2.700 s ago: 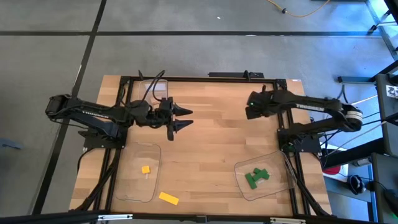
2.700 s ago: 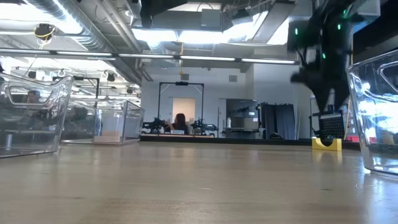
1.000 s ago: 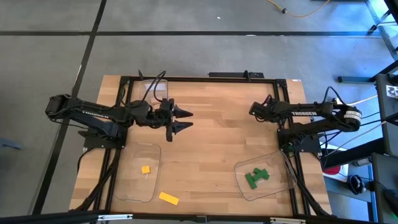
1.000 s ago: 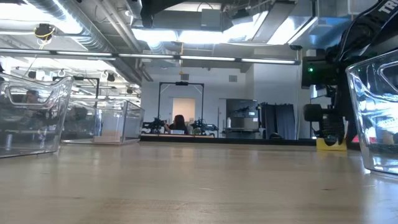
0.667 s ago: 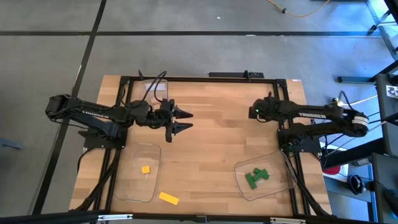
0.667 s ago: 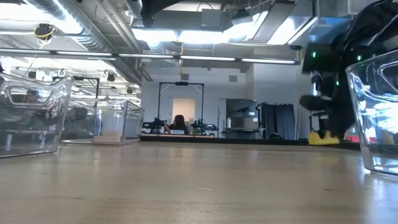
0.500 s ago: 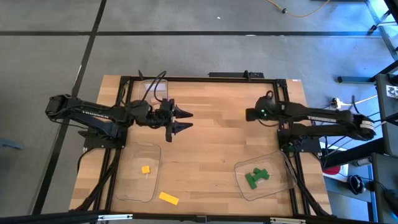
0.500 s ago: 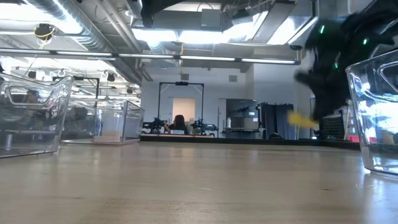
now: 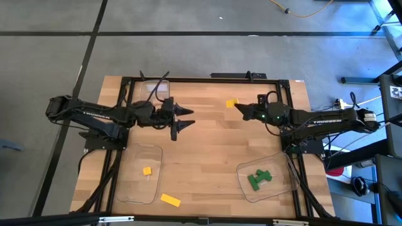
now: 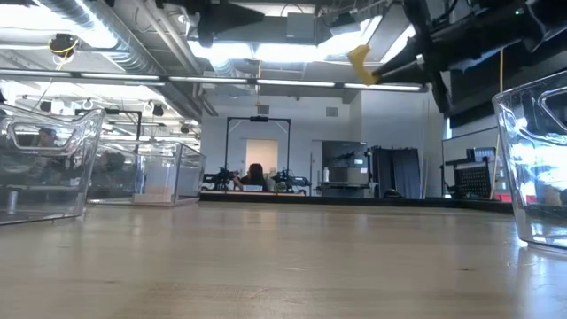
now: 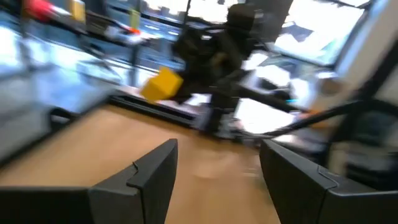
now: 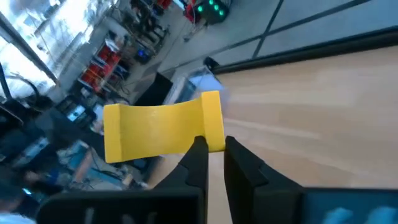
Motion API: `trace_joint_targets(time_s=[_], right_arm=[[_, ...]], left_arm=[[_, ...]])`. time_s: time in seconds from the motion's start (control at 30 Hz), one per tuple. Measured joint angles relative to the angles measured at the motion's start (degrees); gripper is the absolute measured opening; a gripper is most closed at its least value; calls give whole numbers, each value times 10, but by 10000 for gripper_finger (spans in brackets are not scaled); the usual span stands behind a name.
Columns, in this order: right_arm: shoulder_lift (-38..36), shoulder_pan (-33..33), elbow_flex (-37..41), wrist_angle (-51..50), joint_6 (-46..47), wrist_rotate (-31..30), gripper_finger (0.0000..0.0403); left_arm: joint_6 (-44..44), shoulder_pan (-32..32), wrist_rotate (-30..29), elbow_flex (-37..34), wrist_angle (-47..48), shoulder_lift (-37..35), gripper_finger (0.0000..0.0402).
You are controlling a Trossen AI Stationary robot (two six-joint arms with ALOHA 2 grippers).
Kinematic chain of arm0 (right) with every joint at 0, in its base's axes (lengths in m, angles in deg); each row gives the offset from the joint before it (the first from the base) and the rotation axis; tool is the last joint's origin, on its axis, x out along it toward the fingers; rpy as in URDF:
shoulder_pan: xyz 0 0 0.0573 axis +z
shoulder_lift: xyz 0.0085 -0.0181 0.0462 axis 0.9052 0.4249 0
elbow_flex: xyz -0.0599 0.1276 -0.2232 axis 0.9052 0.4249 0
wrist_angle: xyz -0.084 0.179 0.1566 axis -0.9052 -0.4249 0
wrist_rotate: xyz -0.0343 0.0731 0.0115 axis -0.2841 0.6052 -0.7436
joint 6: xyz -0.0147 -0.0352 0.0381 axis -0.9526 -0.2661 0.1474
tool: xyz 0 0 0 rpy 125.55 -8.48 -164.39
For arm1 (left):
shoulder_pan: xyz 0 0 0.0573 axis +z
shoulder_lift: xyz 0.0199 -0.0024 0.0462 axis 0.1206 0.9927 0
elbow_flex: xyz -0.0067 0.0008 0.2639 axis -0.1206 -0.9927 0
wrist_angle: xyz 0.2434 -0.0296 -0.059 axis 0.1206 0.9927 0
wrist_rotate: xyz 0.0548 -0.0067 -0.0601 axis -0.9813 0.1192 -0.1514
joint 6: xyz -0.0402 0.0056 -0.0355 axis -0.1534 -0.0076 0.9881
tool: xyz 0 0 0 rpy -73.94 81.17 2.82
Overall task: Sort & place blocks by color
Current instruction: Put the right yellow block into the bottom left transparent bin
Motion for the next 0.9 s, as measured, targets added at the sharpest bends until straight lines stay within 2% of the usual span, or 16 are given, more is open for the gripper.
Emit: trace_joint_targets(time_s=[0.17, 0.27, 0.43, 0.6, 0.9], right_arm=[[40, 22, 0, 53, 34, -1, 26], [69, 38, -5, 72, 45, -1, 26], [134, 55, -59, 72, 43, -1, 26], [195, 55, -123, 62, 18, 11, 26], [235, 56, -165, 41, 12, 29, 26]], left_arm=[[-108, -31, -121, 12, 18, 4, 220], [-143, -40, -168, 29, 47, 8, 220], [-165, -39, -175, 72, 112, 39, 223], [-166, -39, -176, 124, 157, 90, 246], [-210, -39, -197, 175, 160, 150, 279]])
